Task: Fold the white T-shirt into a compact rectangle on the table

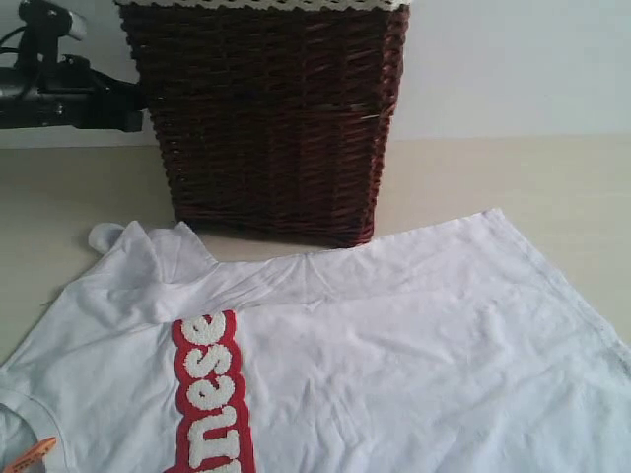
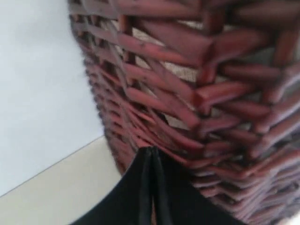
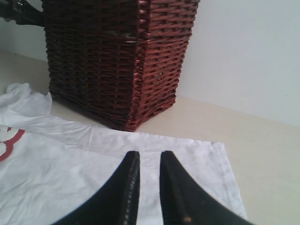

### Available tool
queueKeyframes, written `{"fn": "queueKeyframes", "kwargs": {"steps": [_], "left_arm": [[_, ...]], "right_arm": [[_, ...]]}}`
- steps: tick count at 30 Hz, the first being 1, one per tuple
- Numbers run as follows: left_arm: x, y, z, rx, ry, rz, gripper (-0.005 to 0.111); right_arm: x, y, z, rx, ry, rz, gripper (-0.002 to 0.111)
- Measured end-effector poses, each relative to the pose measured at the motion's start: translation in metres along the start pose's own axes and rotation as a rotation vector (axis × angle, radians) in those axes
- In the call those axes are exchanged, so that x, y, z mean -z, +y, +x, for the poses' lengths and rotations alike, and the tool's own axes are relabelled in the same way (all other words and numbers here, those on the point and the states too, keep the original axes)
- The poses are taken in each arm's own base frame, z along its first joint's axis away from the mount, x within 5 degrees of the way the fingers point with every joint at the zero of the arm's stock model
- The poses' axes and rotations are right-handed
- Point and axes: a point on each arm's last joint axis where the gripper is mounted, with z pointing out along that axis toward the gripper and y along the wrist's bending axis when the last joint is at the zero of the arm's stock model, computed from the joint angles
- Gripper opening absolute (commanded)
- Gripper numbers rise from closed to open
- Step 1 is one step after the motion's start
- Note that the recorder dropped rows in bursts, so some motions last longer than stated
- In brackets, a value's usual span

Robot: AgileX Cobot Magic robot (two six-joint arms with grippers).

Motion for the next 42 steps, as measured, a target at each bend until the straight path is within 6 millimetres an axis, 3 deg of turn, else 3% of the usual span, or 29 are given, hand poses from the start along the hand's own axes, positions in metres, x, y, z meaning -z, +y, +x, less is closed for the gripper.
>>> {"fn": "queueKeyframes", "kwargs": {"steps": [5,10,16,22,26,30,33,42], "left_arm": [[-0.019,-0.041,-0.01,-0.034,-0.023,0.128,0.0],[-0.027,-0.062,-0.014,-0.06,-0.026,0.19,0.0],[-0.026,-0.05,-0.011,-0.015,0.027,0.079,0.0],[0.004,-0.014,-0.022,0.167,0.024,-0.113,0.0],[0.006,-0.018,0.005,0.155,0.123,-0.072,0.0],[-0.007,-0.042,0.055,0.085,0.301,0.056,0.0],[-0.013,-0.051,0.077,0.042,0.378,0.127,0.0],[-0.017,-0.053,0.096,-0.002,0.439,0.166,0.0]], "right_arm": [[0.0,0.0,0.0,0.0,0.0,0.0,0.017],[0.0,0.0,0.0,0.0,0.0,0.0,0.017],[0.0,0.0,0.0,0.0,0.0,0.0,0.017],[0.0,0.0,0.0,0.0,0.0,0.0,0.017],[0.0,0.0,0.0,0.0,0.0,0.0,0.017],[0.0,0.0,0.0,0.0,0.0,0.0,0.017],[0.0,0.0,0.0,0.0,0.0,0.0,0.017],[0.0,0.0,0.0,0.0,0.0,0.0,0.017]]}}
